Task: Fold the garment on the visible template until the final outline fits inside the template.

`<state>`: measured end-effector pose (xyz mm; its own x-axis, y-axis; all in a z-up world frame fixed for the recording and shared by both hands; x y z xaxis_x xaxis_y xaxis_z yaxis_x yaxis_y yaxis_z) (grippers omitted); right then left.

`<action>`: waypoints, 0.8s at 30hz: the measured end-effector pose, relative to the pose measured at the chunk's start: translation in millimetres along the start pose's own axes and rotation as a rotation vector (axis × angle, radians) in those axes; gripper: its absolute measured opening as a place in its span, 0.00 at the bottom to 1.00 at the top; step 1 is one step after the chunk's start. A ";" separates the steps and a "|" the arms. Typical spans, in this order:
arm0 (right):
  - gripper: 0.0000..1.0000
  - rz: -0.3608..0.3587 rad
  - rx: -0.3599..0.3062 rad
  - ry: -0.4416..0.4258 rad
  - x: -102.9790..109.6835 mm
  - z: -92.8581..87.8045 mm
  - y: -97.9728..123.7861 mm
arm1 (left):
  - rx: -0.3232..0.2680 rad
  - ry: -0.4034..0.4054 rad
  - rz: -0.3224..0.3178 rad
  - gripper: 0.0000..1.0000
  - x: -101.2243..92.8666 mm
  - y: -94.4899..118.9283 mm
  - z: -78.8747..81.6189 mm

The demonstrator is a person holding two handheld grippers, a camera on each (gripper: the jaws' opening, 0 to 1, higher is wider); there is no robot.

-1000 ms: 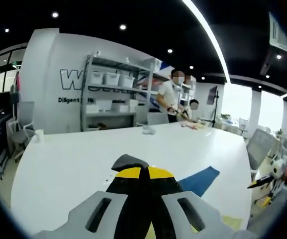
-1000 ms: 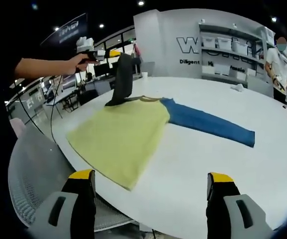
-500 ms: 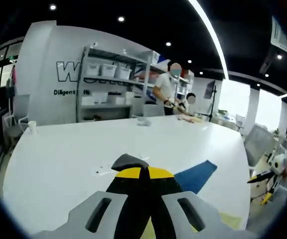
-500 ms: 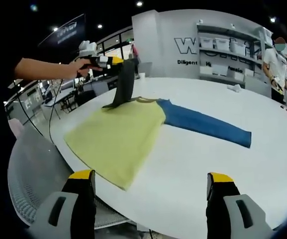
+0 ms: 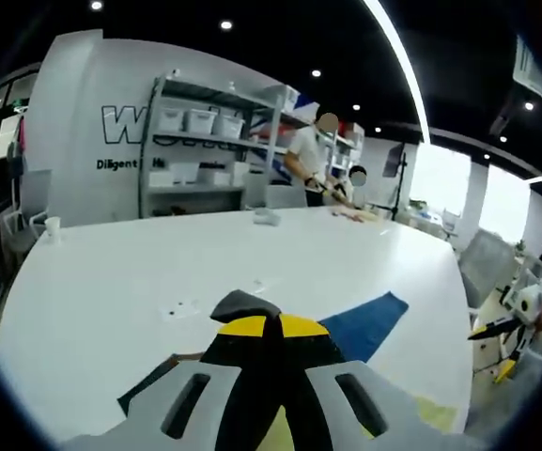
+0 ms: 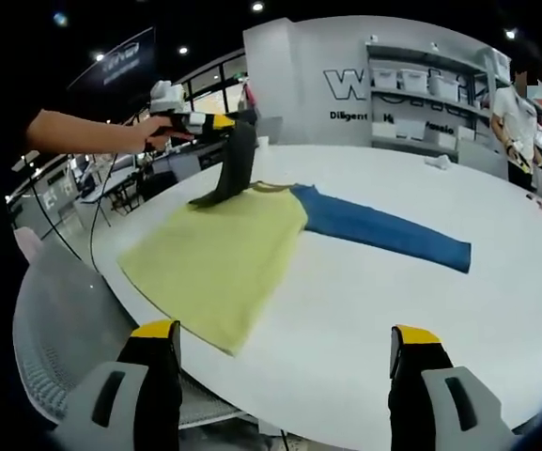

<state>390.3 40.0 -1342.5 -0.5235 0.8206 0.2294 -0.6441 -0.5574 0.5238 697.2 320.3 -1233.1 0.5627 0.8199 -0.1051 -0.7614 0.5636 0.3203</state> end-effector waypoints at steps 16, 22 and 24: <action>0.91 0.001 0.013 -0.008 -2.5 -7.8 1.5 | 0.041 -0.010 -0.017 0.04 -10.0 -11.6 -15.0; 0.90 -0.004 0.015 -0.015 -3.6 -8.9 2.3 | 0.056 -0.016 -0.018 0.04 -10.6 -15.3 -20.6; 0.90 -0.004 0.015 -0.015 -3.5 -9.6 2.6 | 0.061 -0.018 -0.019 0.04 -11.1 -16.4 -22.6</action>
<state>385.1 34.5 -1349.8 -0.5126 0.8246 0.2393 -0.6379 -0.5523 0.5367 696.1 304.2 -1258.5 0.5832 0.8067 -0.0949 -0.7296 0.5716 0.3753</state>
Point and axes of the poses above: the point that each gripper's makers call its tool centre point, and the gripper's own axes: y roughly backward along the fingers, x roughly to its left, z roughly out of its top, the point moved 5 cm from there along y, roughly backward along the fingers, and after that the axes turned 12 degrees about z, right-handed, at the moved point
